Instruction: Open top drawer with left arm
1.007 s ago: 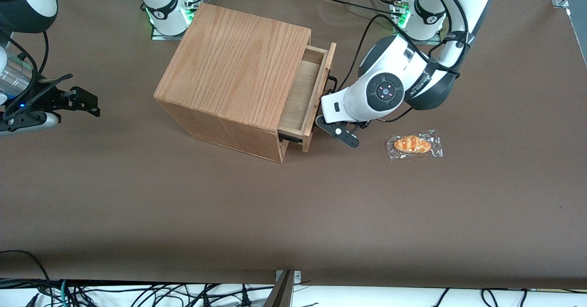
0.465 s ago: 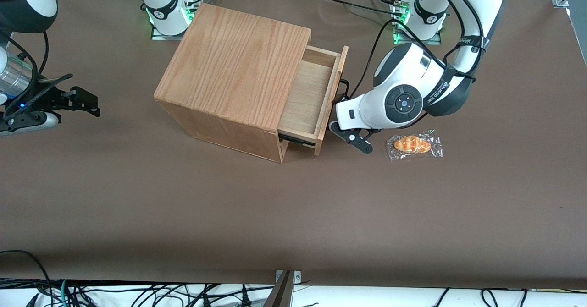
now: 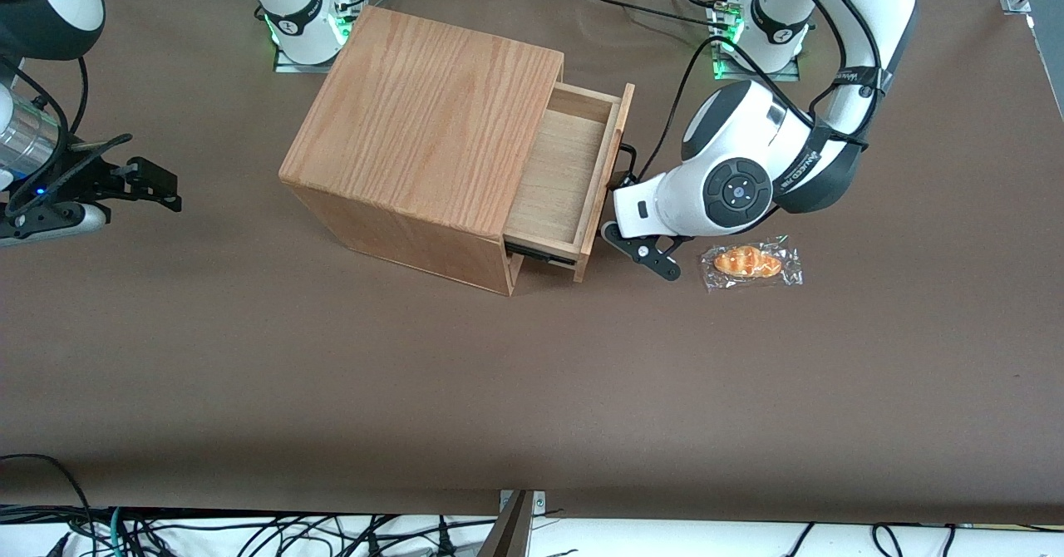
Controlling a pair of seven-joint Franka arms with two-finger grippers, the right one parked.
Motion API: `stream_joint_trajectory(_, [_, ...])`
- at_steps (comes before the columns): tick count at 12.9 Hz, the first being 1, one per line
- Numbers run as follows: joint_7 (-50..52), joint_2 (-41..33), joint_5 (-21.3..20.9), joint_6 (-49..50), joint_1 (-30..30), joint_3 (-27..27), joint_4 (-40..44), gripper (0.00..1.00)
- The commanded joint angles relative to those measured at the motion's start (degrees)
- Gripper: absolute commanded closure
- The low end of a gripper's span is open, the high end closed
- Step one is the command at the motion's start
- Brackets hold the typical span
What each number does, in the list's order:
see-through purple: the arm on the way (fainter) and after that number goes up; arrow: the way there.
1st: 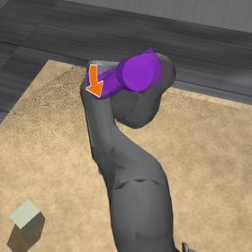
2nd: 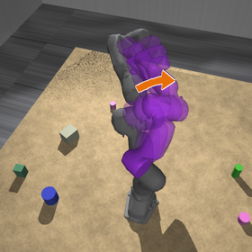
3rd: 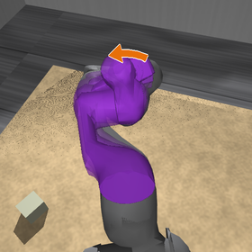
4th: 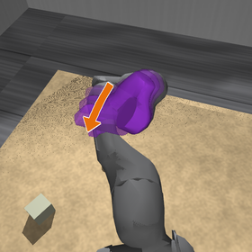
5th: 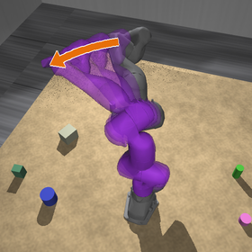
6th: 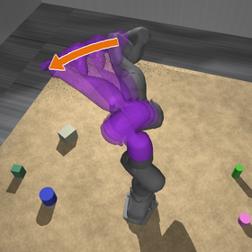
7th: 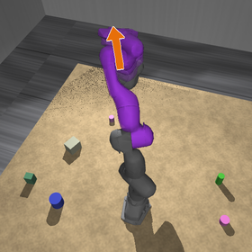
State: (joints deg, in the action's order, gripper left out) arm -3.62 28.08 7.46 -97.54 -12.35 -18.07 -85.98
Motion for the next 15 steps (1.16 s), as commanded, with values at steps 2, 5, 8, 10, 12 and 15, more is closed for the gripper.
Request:
stream_joint_trajectory(2, [-4.37,-1.27,-2.71,3.13,3.03,0.4,-1.12,0.0])
stream_joint_trajectory(5, [-7.79,-1.62,-2.71,3.58,4.61,0.4,-1.21,0.0])
stream_joint_trajectory(8, [-9.99,-1.71,-2.71,4.46,5.67,0.4,-1.12,0.0])
stream_joint_trajectory(10, [-11.49,-1.62,-2.71,4.72,6.63,0.4,-1.12,0.0])
stream_joint_trajectory(12, [-12.63,-1.62,-2.71,4.81,6.9,0.32,-1.12,0.0])
stream_joint_trajectory(15, [-12.64,-1.71,-2.62,4.9,7.08,0.14,-1.12,0.0])
